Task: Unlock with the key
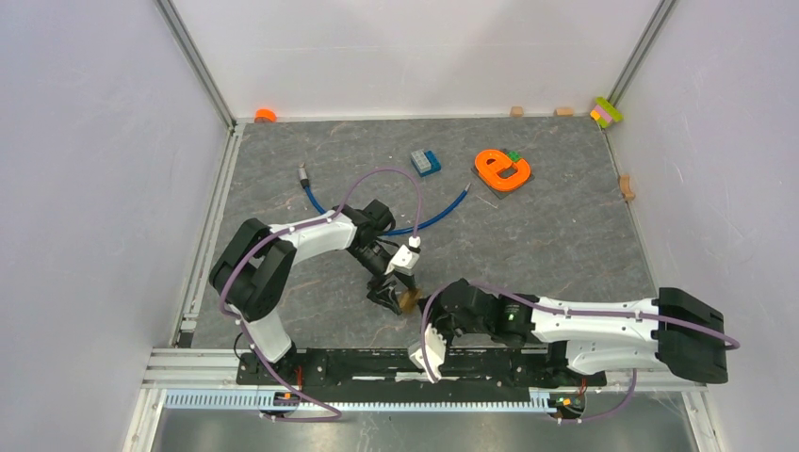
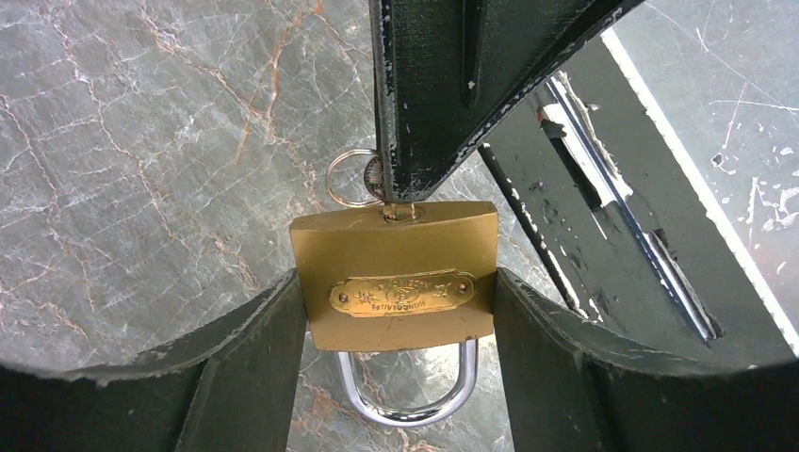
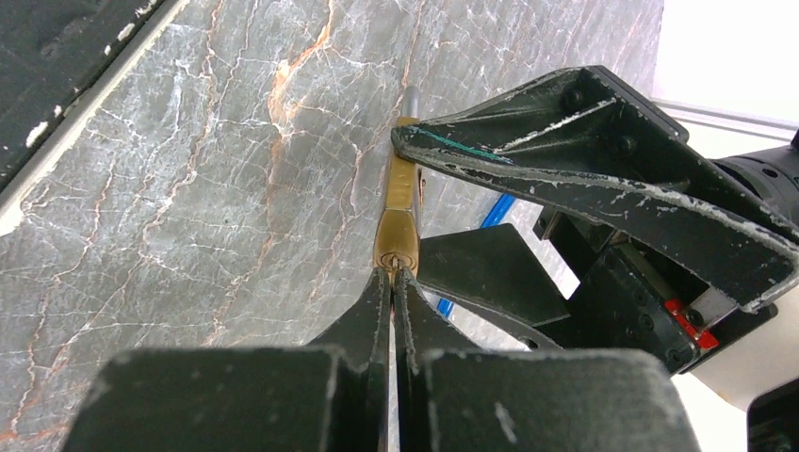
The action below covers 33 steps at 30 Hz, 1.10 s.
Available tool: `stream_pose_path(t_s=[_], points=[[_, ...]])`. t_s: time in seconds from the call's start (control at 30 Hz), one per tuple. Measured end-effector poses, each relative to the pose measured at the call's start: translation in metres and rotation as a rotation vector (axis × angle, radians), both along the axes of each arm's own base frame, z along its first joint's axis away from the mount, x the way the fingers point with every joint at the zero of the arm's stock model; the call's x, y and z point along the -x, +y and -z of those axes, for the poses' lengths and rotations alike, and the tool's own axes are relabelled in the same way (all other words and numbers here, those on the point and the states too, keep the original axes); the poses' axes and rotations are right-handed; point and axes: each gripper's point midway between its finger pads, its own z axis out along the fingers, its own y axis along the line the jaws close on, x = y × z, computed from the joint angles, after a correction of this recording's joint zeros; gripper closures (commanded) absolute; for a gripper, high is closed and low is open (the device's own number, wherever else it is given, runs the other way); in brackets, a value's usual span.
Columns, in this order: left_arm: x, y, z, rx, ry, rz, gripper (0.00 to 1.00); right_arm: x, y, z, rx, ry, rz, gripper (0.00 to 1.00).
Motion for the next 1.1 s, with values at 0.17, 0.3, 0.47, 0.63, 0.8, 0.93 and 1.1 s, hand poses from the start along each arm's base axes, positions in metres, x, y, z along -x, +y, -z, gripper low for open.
stream_pose_path(t_s=[0.17, 0.3, 0.47, 0.63, 0.8, 0.93, 1.1], points=[[-0.002, 0.002, 0.003, -0.015, -0.006, -0.002, 0.98, -0.002, 0.002, 0.004, 0.023, -0.042, -0.008, 1.00], [-0.001, 0.002, 0.006, -0.021, -0.001, -0.002, 0.98, -0.002, 0.003, 0.005, 0.025, -0.044, -0.007, 1.00], [-0.002, 0.003, 0.008, -0.030, -0.008, -0.002, 0.98, -0.004, 0.005, 0.008, 0.018, -0.030, 0.017, 1.00], [-0.004, 0.005, 0.010, -0.046, -0.021, -0.002, 0.98, -0.008, 0.005, 0.011, 0.005, 0.009, 0.062, 1.00], [-0.008, 0.003, 0.011, -0.044, -0.034, -0.011, 0.98, -0.016, 0.002, 0.010, -0.028, 0.095, 0.133, 1.00], [-0.017, -0.003, 0.013, -0.034, -0.064, -0.055, 0.98, -0.023, -0.003, 0.013, -0.050, 0.168, 0.201, 1.00], [-0.022, -0.006, 0.015, -0.037, -0.063, -0.105, 0.98, -0.029, -0.007, 0.015, -0.079, 0.247, 0.283, 1.00]])
